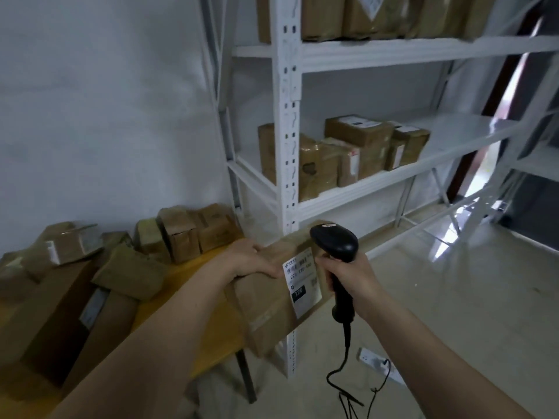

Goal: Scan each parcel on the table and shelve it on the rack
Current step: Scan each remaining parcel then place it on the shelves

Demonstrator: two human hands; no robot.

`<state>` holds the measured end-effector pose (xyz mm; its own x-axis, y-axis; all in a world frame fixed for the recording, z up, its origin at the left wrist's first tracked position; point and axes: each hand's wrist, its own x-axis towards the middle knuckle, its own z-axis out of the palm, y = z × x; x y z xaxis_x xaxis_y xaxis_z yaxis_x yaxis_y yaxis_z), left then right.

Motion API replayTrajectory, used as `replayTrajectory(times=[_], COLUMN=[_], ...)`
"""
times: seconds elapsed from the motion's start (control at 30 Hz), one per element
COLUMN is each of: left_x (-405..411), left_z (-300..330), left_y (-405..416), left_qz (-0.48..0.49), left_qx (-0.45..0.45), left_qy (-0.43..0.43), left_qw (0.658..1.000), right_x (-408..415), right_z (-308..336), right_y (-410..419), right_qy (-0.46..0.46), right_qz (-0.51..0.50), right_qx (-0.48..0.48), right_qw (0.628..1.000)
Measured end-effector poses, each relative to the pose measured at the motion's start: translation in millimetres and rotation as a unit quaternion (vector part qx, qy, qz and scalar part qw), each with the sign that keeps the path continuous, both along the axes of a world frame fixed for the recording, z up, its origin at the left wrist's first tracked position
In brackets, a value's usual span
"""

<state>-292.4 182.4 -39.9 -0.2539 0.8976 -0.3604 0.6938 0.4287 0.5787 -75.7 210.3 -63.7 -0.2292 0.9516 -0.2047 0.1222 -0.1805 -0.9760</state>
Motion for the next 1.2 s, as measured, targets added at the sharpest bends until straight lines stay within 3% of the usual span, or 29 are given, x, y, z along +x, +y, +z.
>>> replayTrajectory(times=[0.17, 0.3, 0.57, 0.7, 0.9, 1.2], left_x=[48.8, 91.7, 192.8, 245.8, 312.9, 363.4], left_z=[12.9, 14.6, 36.5, 46.9, 52.2, 66.8], left_y=[27.6, 59.6, 156.8, 211.5, 292.0, 388.0], left_qz=[0.002, 0.051, 0.079, 0.054, 0.131, 0.137], left_qx=[0.098, 0.151, 0.195, 0.201, 0.256, 0.309], left_qy=[-0.014, -0.073, -0.166, -0.173, -0.155, -0.193], left_qw=[0.995, 0.985, 0.964, 0.963, 0.945, 0.921], right_x=[43.7, 74.2, 155.9, 198.0, 250.9, 281.6], right_z=[13.5, 15.7, 22.6, 36.6, 46.1, 47.5], right_y=[18.7, 42.1, 124.5, 180.0, 246.9, 323.4], right_qy=[0.005, 0.029, 0.046, 0.054, 0.048, 0.037], right_qz=[-0.059, -0.092, -0.117, -0.102, -0.123, -0.173], right_qx=[0.026, 0.044, 0.079, 0.105, 0.127, 0.154], right_qw=[0.998, 0.994, 0.989, 0.988, 0.983, 0.972])
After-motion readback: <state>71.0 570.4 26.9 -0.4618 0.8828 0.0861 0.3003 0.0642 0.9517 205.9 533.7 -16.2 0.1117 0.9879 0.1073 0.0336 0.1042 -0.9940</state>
